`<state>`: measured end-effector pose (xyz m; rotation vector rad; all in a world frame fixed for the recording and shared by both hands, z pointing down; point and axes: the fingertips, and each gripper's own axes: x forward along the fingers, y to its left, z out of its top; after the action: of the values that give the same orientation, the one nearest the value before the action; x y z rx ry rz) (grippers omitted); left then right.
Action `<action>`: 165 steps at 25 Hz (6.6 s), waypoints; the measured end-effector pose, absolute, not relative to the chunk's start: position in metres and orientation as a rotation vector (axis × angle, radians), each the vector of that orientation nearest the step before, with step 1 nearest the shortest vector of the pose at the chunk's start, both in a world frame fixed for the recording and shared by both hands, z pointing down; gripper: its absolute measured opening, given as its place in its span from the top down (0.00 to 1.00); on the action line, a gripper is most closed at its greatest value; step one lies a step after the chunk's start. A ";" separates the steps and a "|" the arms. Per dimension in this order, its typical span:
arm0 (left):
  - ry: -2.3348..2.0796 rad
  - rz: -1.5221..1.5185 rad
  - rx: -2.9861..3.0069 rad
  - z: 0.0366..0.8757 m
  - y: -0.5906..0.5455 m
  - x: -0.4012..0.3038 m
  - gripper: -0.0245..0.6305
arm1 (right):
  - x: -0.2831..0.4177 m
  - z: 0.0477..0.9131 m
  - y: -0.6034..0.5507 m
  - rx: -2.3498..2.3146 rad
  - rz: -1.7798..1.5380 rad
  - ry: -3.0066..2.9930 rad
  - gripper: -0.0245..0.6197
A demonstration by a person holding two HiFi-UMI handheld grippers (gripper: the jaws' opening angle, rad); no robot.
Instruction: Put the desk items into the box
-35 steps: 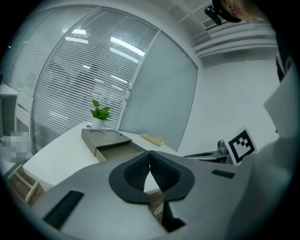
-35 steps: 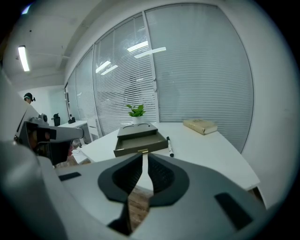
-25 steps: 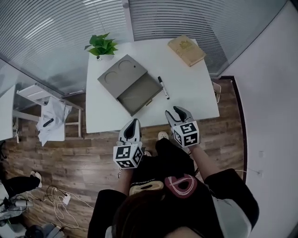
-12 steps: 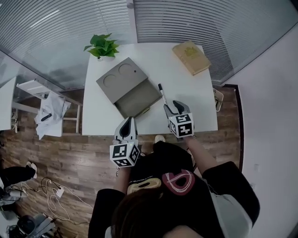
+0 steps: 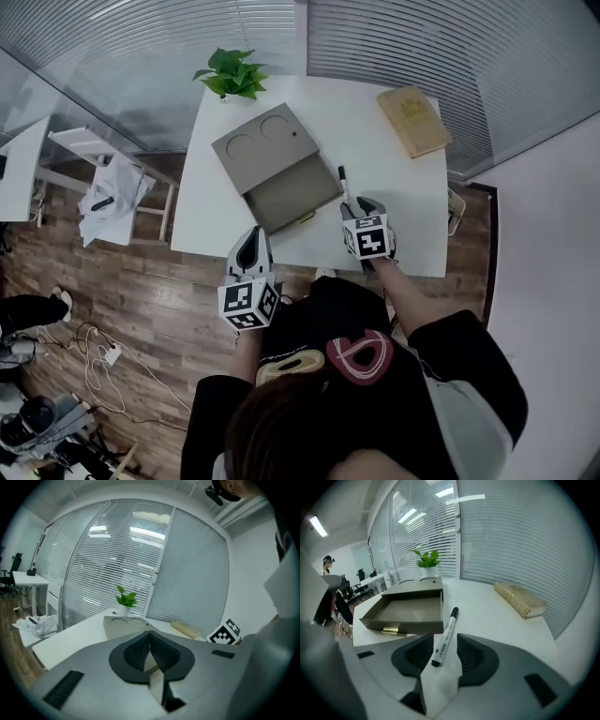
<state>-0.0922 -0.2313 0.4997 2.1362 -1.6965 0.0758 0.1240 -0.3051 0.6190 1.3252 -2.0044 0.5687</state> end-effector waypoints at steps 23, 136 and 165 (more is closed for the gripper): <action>-1.802 0.099 2.049 0.504 -0.212 -0.111 0.93 | 0.124 0.647 -0.310 1.298 0.700 -1.930 0.82; -2.151 0.098 1.603 0.522 -0.143 -0.197 0.93 | -0.057 0.640 -0.314 0.346 0.038 -2.006 0.85; -2.052 0.095 1.755 0.515 -0.168 -0.187 0.93 | -0.049 0.604 -0.308 0.494 0.261 -2.170 0.68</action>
<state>-0.1866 -0.1680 0.5146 1.7549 -2.0523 0.0954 -0.0485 -0.3081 0.6035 0.4937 -2.1702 0.2613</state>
